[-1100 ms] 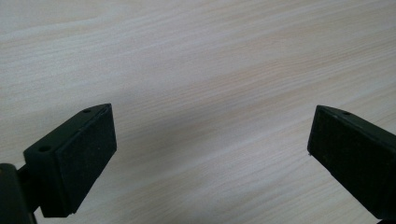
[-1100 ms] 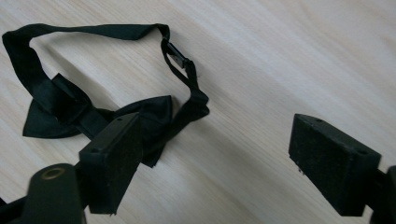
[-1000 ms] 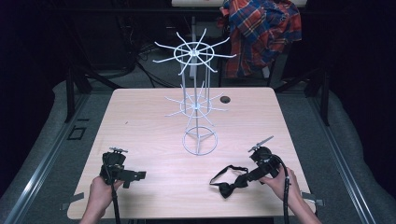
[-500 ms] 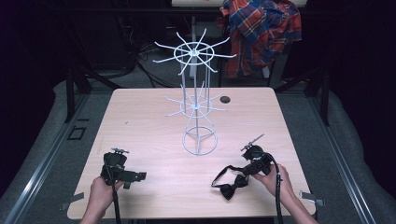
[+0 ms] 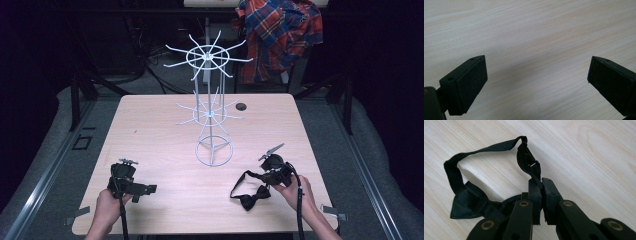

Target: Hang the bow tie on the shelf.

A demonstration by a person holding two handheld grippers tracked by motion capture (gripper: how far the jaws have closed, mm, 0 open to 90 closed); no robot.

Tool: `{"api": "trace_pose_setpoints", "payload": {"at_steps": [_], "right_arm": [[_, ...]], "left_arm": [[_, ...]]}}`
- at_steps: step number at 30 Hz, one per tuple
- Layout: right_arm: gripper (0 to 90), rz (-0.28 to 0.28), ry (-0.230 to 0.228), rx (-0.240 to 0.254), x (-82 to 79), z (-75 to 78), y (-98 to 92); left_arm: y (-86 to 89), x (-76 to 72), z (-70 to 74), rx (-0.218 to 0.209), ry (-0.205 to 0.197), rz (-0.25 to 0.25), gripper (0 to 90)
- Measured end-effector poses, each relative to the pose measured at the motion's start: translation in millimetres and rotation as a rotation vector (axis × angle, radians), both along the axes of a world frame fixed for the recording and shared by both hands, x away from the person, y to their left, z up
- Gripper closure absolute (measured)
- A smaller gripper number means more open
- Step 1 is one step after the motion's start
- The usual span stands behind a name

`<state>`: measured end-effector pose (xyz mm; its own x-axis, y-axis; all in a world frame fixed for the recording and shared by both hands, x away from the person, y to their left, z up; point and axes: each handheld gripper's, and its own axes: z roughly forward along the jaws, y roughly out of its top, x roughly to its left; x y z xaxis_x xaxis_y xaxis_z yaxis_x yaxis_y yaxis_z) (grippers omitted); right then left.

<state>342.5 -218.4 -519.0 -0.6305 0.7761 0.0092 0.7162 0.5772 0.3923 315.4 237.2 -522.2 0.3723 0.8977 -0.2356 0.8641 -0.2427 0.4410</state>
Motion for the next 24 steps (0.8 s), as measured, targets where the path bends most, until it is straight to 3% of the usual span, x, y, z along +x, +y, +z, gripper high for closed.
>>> {"api": "trace_pose_setpoints", "payload": {"at_steps": [5, 7, 12, 24], "right_arm": [[86.3, 0.001, -0.025, -0.005, -1.7, 5.3, -1.1], [86.3, -0.004, -0.049, 0.014, -3.4, 8.2, -1.3], [86.3, 0.011, -0.097, 0.006, -7.3, 19.1, -0.6], [86.6, 0.016, -0.138, 0.029, -13.0, 32.9, -2.5]], "left_arm": [[0.3, 0.2, -0.3, 0.001, -0.002, 0.0, 2.9], [0.3, -0.2, -0.3, -0.002, -0.003, 0.003, 2.9], [0.3, -0.1, -0.2, 0.001, -0.002, -0.003, 2.9], [-0.3, 0.1, -0.9, 0.004, 0.002, -0.007, 3.0]]}}
